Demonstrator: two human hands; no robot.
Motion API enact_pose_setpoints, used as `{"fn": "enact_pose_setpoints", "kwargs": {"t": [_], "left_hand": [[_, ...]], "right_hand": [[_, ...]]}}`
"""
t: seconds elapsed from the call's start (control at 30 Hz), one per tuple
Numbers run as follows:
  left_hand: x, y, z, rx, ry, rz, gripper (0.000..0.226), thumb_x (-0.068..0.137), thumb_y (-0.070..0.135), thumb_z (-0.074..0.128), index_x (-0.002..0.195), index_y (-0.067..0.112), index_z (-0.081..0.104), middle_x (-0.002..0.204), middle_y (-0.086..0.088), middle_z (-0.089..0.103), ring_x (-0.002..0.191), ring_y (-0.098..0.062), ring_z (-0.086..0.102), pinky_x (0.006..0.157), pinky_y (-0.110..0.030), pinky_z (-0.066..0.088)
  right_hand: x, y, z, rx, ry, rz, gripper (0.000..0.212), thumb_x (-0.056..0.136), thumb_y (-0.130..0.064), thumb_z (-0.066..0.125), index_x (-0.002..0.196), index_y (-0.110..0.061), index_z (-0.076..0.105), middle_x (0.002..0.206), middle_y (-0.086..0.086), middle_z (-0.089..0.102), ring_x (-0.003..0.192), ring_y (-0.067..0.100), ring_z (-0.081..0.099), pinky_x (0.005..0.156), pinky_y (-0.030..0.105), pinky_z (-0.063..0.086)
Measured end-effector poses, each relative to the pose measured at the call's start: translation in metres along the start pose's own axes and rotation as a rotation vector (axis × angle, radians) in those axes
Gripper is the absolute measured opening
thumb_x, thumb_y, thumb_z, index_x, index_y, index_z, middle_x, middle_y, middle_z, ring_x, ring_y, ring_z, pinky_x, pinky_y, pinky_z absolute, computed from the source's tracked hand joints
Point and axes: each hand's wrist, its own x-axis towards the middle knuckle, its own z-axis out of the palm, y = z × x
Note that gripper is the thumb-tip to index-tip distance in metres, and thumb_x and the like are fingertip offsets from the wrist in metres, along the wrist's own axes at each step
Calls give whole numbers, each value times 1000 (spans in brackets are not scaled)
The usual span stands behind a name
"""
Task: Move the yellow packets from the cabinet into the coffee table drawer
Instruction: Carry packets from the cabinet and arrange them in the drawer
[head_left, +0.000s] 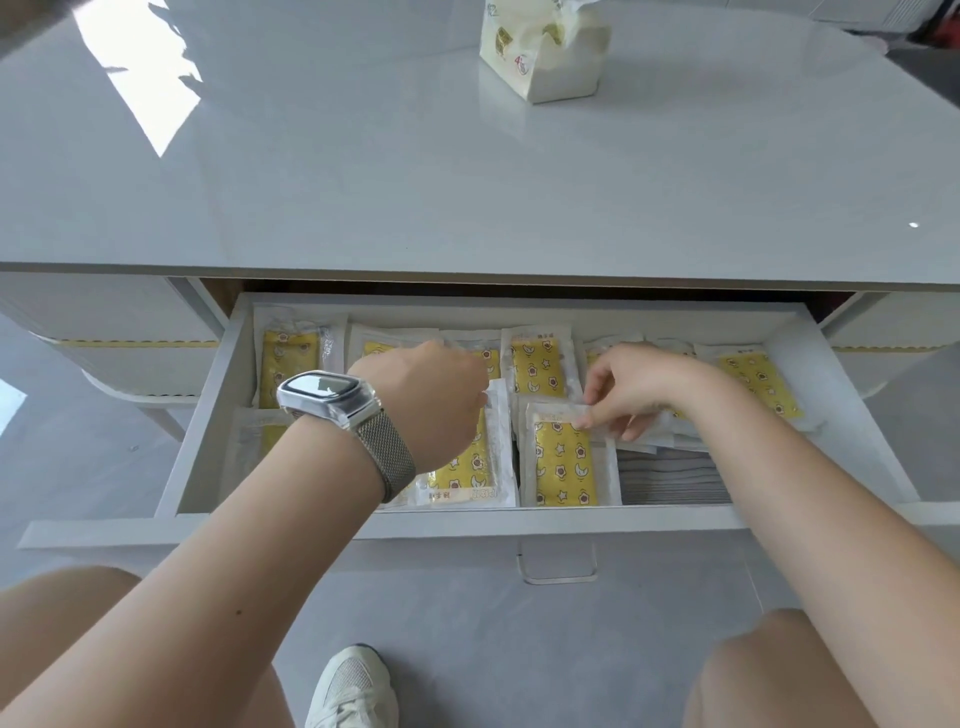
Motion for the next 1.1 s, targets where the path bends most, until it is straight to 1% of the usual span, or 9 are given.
{"fn": "enact_pose_setpoints", "kwargs": {"t": [0.17,0.23,0.3,0.4,0.53,0.7,0.9,0.97,1.1], "left_hand": [[0,16,13,37,-75,-47,27,103,28,38,122,23,57,103,5,63,82,-14,61,51,-23,39],[-3,28,13,20,-75,-37,26,104,29,37,121,24,56,101,8,61,78,-15,58,48,-23,30],[-3,34,6,-62,-31,-20,29,104,33,32,121,26,55,103,7,63,82,-18,61,52,-25,33],[1,32,-2,-155,38,-72,26,103,27,35,122,24,52,108,5,62,96,-21,61,69,-30,39],[0,28,-4,-281,-32,-146,28,99,21,41,124,21,54,118,4,60,110,-23,55,89,-35,43],[-54,14,-17,-375,127,-163,40,66,4,76,105,15,71,101,-1,71,87,-25,67,67,-37,56],[-180,7,-70,-487,-178,-315,63,47,5,83,106,21,71,102,3,69,79,-22,69,59,-33,56],[-195,-6,-106,-477,-225,-346,63,53,4,80,112,22,68,106,3,67,82,-25,68,63,-35,55],[-199,-35,-192,-366,-157,-319,56,93,12,45,145,31,34,140,7,46,123,-20,49,96,-31,40]], "right_hand": [[3,17,-16,59,213,36,27,81,-32,78,100,-18,64,96,9,67,73,20,68,63,37,62],[7,25,-20,77,281,65,18,85,-37,73,92,-23,64,90,10,68,69,24,70,67,41,62],[10,26,-21,26,359,42,14,85,-40,70,81,-28,63,80,8,70,62,25,69,65,38,61],[11,21,-13,-48,446,-8,13,83,-39,68,79,-27,67,80,-2,69,72,20,64,64,27,51],[2,19,0,-54,378,57,13,81,-39,69,82,-26,67,80,-4,69,75,17,62,70,29,54],[-54,-14,-14,-140,199,128,11,85,-41,64,83,-30,66,82,-7,65,74,17,62,65,26,50],[-159,-62,-53,-235,98,192,17,87,-29,59,102,-29,65,99,-8,67,94,19,61,73,29,48],[-195,-83,-70,-246,73,200,22,87,-28,59,109,-28,64,101,-9,66,97,19,61,75,29,48],[-269,-143,-108,-288,77,177,28,88,-29,57,116,-29,62,112,-8,65,104,18,59,74,26,43]]}}
